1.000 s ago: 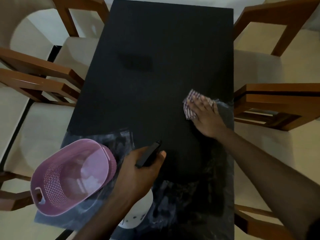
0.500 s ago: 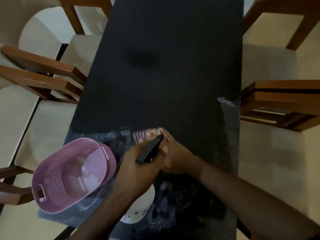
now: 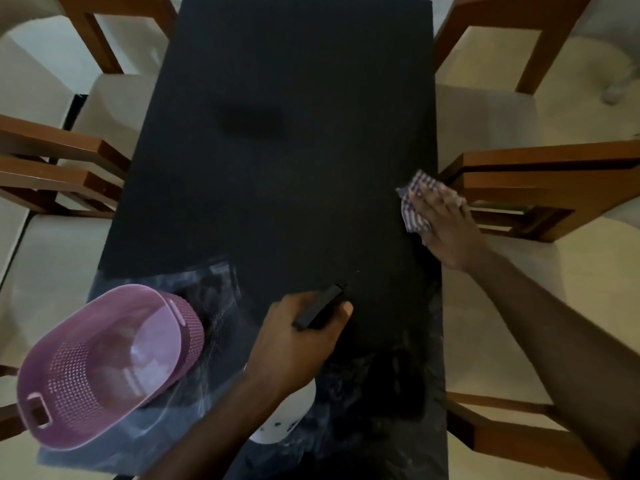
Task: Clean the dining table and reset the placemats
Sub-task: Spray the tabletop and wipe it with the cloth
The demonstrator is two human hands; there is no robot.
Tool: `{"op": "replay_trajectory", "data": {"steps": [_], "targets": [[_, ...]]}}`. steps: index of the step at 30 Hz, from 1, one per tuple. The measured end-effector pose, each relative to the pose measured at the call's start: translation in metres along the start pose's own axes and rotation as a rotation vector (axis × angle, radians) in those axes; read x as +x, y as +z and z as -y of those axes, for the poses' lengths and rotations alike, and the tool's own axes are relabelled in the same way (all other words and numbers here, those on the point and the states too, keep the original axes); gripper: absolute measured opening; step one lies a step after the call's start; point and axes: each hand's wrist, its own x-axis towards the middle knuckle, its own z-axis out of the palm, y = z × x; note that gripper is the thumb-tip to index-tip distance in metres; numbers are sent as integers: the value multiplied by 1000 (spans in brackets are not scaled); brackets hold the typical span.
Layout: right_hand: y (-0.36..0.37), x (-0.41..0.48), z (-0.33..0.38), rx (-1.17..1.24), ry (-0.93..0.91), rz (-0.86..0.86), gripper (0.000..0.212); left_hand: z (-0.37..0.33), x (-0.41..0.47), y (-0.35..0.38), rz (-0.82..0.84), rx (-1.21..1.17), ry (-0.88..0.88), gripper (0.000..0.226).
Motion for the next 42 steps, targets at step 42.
{"op": "replay_trajectory", "data": {"steps": [42], "targets": [[75, -58, 251, -53, -640, 39, 62, 49, -36, -38, -165, -27, -18, 32]]}}
